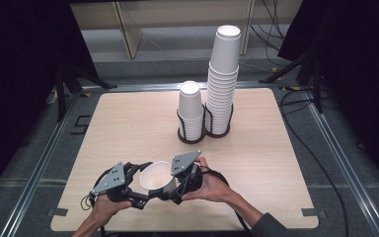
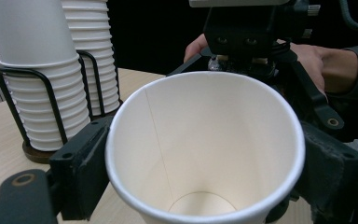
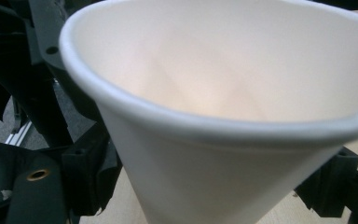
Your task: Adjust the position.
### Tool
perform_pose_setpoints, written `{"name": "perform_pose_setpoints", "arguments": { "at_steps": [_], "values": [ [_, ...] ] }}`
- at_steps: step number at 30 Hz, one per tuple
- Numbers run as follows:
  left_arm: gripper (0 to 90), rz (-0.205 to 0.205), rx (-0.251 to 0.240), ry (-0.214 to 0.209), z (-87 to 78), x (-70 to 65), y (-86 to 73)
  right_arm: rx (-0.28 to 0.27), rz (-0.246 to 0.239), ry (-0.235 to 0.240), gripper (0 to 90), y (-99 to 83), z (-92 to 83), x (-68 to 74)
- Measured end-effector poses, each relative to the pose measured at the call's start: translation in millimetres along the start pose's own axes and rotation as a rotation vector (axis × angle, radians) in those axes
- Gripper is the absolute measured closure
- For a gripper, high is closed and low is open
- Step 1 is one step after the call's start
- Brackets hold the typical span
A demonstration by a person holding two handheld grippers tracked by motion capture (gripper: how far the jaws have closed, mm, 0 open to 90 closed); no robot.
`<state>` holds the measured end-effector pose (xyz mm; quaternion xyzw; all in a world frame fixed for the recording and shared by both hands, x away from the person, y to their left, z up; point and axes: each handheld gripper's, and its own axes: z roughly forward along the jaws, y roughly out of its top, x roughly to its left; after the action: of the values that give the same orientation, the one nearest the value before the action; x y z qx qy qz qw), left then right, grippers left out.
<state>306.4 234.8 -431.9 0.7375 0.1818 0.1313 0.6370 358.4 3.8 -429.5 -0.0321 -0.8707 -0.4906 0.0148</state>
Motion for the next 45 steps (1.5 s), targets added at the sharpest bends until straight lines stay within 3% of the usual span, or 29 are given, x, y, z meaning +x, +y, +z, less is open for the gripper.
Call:
{"name": "perform_pose_setpoints", "arguments": {
  "at_steps": [4,8,14,16,23,27,32,35,45],
  "values": [
    [14.7,0.006,-0.002,0.000,-1.3,0.7,0.8,-0.012,0.012,0.009,22.0,-0.5,0.1,0.8],
    [11.4,-0.023,-0.025,0.002,-1.3,1.5,1.3,-0.041,0.006,0.010,22.9,-0.3,-1.2,0.6],
    [9.2,-0.025,-0.026,0.011,-0.8,1.3,1.0,-0.049,0.016,0.006,23.2,-1.3,-1.5,0.9],
    [8.6,-0.049,-0.024,0.019,-0.4,1.0,1.2,-0.061,0.012,-0.004,23.3,-1.8,-1.8,0.6],
    [14.5,-0.055,-0.028,0.036,-4.0,3.1,1.0,-0.090,0.028,-0.042,23.5,-4.2,-13.5,-3.4],
    [14.4,-0.060,-0.055,0.039,-4.5,4.0,0.4,-0.101,0.048,-0.098,23.4,-9.1,-26.5,-8.2],
    [14.4,-0.056,-0.038,0.072,-8.2,5.5,0.3,-0.130,0.072,-0.194,23.0,-19.5,-49.6,-18.2],
    [14.4,-0.048,-0.039,0.104,-9.5,6.6,-0.5,-0.137,0.113,-0.247,22.8,-27.7,-65.1,-22.8],
    [14.5,-0.032,-0.014,0.204,-11.6,10.5,-5.4,-0.174,0.182,-0.442,22.4,-56.3,-112.6,-40.3]
  ]
}}
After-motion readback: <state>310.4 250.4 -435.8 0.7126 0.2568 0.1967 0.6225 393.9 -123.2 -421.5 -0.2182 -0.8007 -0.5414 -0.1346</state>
